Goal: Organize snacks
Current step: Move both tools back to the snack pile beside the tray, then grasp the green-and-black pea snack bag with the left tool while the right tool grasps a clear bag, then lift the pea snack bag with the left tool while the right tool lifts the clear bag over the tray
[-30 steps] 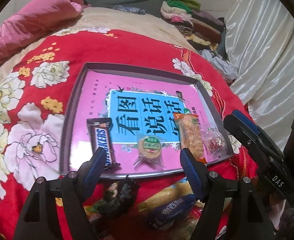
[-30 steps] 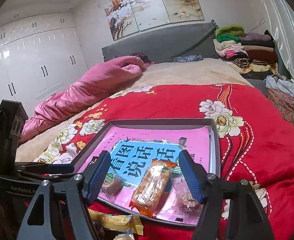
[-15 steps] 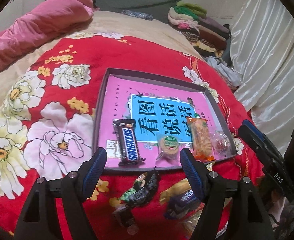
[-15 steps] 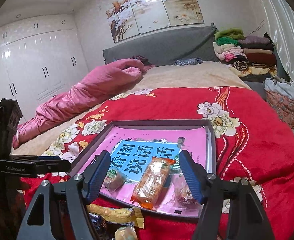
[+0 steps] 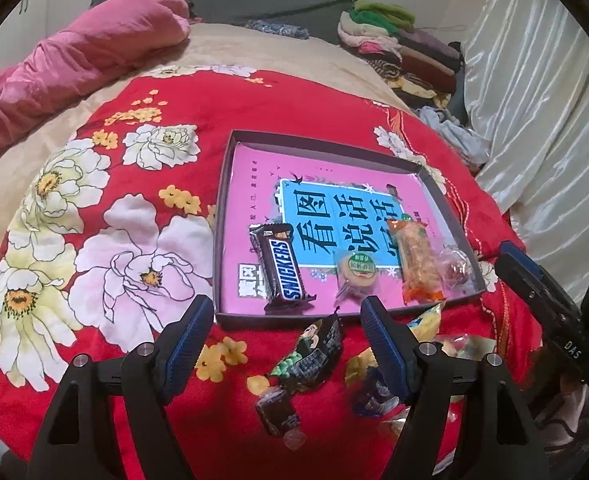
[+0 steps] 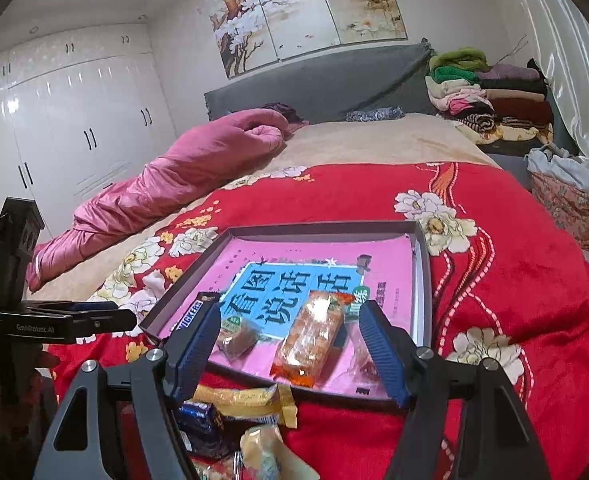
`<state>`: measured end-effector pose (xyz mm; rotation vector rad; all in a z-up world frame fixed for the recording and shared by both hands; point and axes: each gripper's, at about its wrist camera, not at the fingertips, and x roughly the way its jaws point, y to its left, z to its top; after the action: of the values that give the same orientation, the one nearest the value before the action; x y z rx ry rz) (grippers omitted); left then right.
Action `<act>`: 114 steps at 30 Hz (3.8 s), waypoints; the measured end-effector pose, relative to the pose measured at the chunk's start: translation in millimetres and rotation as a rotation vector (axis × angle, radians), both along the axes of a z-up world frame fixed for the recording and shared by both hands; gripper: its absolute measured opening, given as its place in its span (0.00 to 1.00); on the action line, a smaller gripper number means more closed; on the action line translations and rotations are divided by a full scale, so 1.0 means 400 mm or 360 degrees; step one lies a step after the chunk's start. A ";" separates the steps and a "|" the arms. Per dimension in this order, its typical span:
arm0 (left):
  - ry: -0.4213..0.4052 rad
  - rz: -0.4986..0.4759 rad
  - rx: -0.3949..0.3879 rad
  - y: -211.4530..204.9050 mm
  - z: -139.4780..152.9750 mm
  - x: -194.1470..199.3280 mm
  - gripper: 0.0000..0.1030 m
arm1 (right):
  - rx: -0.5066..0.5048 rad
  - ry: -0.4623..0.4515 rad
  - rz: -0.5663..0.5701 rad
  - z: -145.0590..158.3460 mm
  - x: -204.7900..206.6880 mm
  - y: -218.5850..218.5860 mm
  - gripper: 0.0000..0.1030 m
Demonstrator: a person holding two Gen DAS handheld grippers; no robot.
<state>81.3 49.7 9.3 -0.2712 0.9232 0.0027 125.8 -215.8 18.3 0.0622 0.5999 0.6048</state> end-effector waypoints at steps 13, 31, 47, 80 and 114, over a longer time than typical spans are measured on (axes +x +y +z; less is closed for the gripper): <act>0.0046 -0.0067 0.0051 -0.018 -0.034 -0.019 0.75 | -0.0094 0.0198 -0.0030 -0.054 -0.049 -0.012 0.69; 0.0092 -0.0121 0.0041 -0.012 -0.054 -0.053 0.75 | -0.0228 0.0276 -0.0006 -0.087 -0.106 0.007 0.69; 0.0118 -0.0191 0.0095 -0.035 -0.074 -0.059 0.75 | -0.0336 0.0358 0.0021 -0.122 -0.104 0.034 0.69; 0.0147 -0.0214 0.0022 -0.060 -0.138 0.019 0.56 | -0.0370 0.0414 0.0158 -0.175 -0.071 0.082 0.33; 0.0011 -0.0135 -0.0171 -0.010 -0.027 -0.037 0.28 | -0.0033 0.0226 0.0029 -0.068 -0.081 -0.025 0.33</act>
<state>66.3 45.7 -1.3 -0.3318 0.9427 -0.1242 93.4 -225.7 -9.0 0.0809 0.7450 0.6150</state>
